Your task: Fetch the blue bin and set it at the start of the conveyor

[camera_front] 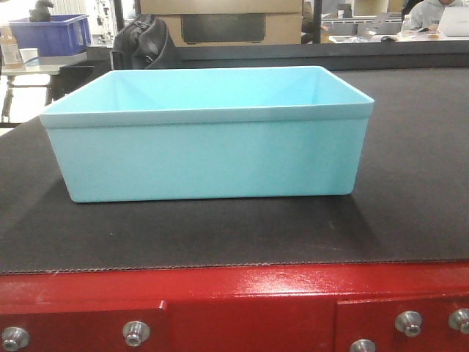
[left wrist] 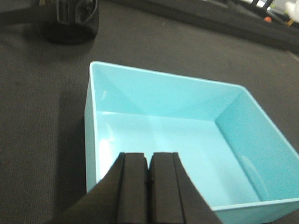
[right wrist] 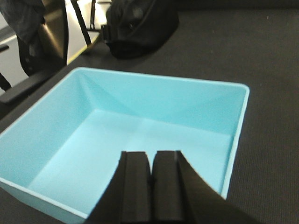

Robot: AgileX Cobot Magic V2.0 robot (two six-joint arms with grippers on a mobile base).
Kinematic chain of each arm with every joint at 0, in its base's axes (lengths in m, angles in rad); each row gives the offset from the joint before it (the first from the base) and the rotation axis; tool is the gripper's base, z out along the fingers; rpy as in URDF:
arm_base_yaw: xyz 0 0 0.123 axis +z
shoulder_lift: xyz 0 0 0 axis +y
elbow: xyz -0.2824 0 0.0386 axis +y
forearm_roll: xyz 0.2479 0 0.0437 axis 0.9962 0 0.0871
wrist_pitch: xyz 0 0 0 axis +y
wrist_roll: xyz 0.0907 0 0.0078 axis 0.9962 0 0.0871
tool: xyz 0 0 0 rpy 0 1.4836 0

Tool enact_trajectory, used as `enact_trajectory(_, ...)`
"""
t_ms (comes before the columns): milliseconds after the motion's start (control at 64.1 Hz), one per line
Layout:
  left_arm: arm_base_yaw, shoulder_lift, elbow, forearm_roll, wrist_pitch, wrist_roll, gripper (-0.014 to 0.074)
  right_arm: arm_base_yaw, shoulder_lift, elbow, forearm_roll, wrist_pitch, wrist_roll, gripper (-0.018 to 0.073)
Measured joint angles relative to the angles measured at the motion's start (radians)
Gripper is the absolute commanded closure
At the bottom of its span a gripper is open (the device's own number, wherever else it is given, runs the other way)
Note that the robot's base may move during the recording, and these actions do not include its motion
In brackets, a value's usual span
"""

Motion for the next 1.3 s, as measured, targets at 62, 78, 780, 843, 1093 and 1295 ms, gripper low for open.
enact_trajectory(62, 0.000, -0.045, 0.001, 0.000, 0.000, 0.000, 0.0707, 0.000, -0.043, 0.000, -0.003, 0.016, 0.000, 0.0726)
enact_trajectory(78, 0.000, -0.060, 0.001, 0.000, 0.000, 0.000, 0.0707, 0.000, -0.052, 0.000, -0.003, 0.022, 0.000, 0.0726)
enact_trajectory(780, 0.000, -0.392, 0.001, 0.000, 0.018, 0.004, 0.0707, 0.000, -0.524, 0.002, -0.005, 0.232, 0.000, 0.0726)
enact_trajectory(843, 0.000, -0.392, 0.001, 0.000, 0.018, 0.004, 0.0707, 0.000, -0.532, 0.002, -0.005, 0.232, 0.000, 0.0726)
enact_trajectory(1093, 0.000, -0.392, 0.001, 0.000, 0.018, 0.004, 0.0707, 0.000, -0.532, 0.002, -0.005, 0.232, 0.000, 0.0726)
enact_trajectory(1295, 0.000, -0.392, 0.001, 0.000, 0.018, 0.004, 0.0707, 0.000, -0.532, 0.002, -0.005, 0.234, 0.000, 0.0726)
